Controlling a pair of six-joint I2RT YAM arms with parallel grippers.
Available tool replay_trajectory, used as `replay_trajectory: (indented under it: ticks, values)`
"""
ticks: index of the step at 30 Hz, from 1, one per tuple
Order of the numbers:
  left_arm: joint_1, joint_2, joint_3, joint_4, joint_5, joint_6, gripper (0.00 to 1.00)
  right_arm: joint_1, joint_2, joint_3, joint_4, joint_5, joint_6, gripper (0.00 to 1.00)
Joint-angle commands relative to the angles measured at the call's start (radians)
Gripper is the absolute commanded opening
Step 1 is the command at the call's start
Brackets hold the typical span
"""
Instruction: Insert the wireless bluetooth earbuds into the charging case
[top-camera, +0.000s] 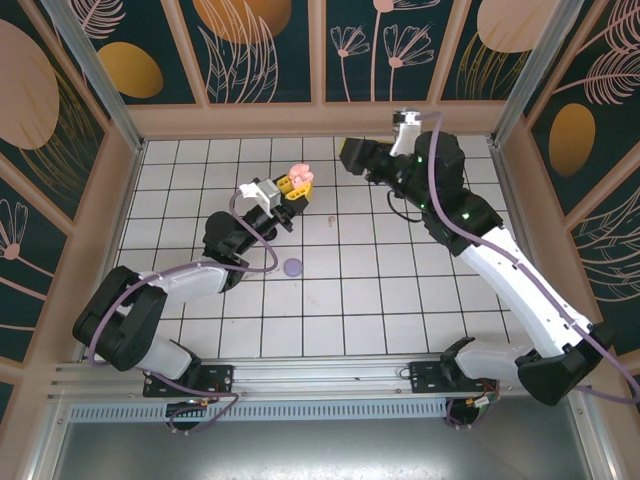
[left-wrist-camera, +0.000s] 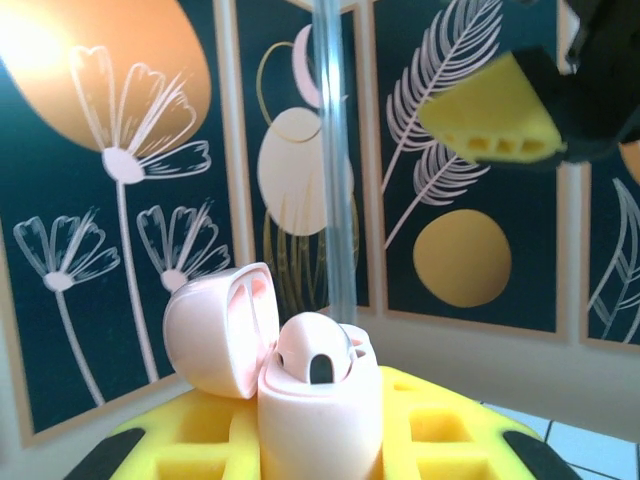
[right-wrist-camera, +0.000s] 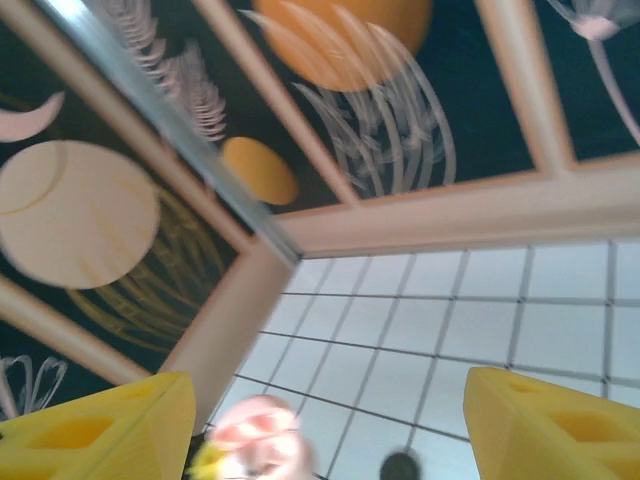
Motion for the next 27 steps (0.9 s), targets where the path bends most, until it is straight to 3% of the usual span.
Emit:
replay_trajectory:
  ticks: [1,4,16,27]
  values:
    - [-0.006,-0.061,-0.034,0.065,-0.077,0.038,0.00,-0.042,0.059,-0.064,-0.102,0.006,0.089,0.71]
    - [-0.006,-0.092,-0.066,0.062,-0.110,0.054,0.00,-0.095,0.169,-0.065,-0.173,0.013,0.109,0.70]
    - [-0.003,-0.167,-0.125,0.037,-0.174,0.088,0.00,-0.065,0.761,0.218,-0.390,0.021,0.017,0.56]
    - [-0.004,-0.177,-0.126,0.022,-0.172,0.091,0.00,-0.022,0.943,0.371,-0.419,0.038,0.002,0.54]
